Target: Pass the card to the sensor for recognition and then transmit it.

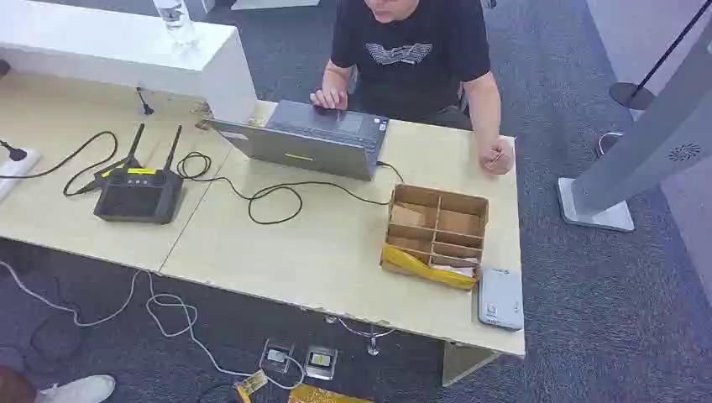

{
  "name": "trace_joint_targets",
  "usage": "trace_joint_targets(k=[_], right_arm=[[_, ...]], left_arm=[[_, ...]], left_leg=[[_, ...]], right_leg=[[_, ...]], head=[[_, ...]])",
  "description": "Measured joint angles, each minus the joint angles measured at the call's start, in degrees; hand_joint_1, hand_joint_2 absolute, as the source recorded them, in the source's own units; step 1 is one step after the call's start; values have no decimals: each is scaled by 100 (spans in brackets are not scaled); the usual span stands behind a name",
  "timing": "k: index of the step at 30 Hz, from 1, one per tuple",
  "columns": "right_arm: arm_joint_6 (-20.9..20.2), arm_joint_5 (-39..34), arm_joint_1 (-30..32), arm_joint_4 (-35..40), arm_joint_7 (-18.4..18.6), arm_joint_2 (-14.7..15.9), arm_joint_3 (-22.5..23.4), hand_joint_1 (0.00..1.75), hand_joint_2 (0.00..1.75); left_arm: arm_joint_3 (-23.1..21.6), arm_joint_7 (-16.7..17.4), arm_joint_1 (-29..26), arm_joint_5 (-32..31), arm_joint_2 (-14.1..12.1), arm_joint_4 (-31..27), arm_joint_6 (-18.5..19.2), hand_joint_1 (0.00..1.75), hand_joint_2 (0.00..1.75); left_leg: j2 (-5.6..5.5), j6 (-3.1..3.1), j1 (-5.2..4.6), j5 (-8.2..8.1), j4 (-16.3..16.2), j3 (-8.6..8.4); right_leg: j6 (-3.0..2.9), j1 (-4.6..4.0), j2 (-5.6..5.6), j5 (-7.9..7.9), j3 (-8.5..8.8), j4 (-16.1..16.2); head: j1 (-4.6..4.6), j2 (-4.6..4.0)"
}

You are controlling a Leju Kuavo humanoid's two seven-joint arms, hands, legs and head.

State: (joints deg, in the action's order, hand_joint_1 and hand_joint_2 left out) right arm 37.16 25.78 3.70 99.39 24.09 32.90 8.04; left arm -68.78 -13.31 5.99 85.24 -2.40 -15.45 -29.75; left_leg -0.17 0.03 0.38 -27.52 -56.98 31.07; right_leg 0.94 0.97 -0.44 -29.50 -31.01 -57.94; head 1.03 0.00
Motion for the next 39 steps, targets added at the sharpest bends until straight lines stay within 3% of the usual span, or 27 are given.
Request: trace_joint_targets(k=[5,8,12,15,26,32,39], right_arm=[[-59,864,-770,371,841,594,-984,0,175],[-216,1050,-1160,443,959,809,-1535,0,175],[-960,1475,-2040,445,1000,911,-2551,0,175],[-1062,1516,-2323,443,1022,920,-3022,0,175],[-2059,1551,-3513,91,815,806,-4686,0,175],[-2518,1636,-3695,-107,823,712,-5249,0,175],[-2625,1595,-3872,-330,863,585,-5702,0,175]], left_arm=[[-70,-2,23,-66,-15,0,68,0,0],[-129,-2,33,-87,-20,0,100,0,0],[-170,-2,52,-125,-26,2,151,0,0],[-181,-2,55,-127,-24,2,155,0,0],[-313,46,63,-230,-22,4,166,0,0],[-367,89,64,-304,-28,4,218,0,0],[-452,129,64,-372,-33,4,273,0,0]], left_leg=[[0,-1,1,1,0,1],[-25,2,0,5,0,15],[1,2,4,6,0,10],[-29,-1,3,10,0,23],[-24,-4,3,11,0,30],[-25,-4,3,11,0,32],[-25,-4,3,12,0,33]], right_leg=[[-1,0,2,3,-4,-2],[-2,-1,-24,3,-5,-3],[-4,-6,7,9,-16,-4],[-5,-4,-29,7,-18,-4],[-6,-5,-19,7,-26,-5],[-6,-5,-19,7,-27,-5],[-6,-5,-19,7,-29,-5]], head=[[7,0],[-2,0],[15,0],[18,0],[20,0],[17,0],[17,0]])
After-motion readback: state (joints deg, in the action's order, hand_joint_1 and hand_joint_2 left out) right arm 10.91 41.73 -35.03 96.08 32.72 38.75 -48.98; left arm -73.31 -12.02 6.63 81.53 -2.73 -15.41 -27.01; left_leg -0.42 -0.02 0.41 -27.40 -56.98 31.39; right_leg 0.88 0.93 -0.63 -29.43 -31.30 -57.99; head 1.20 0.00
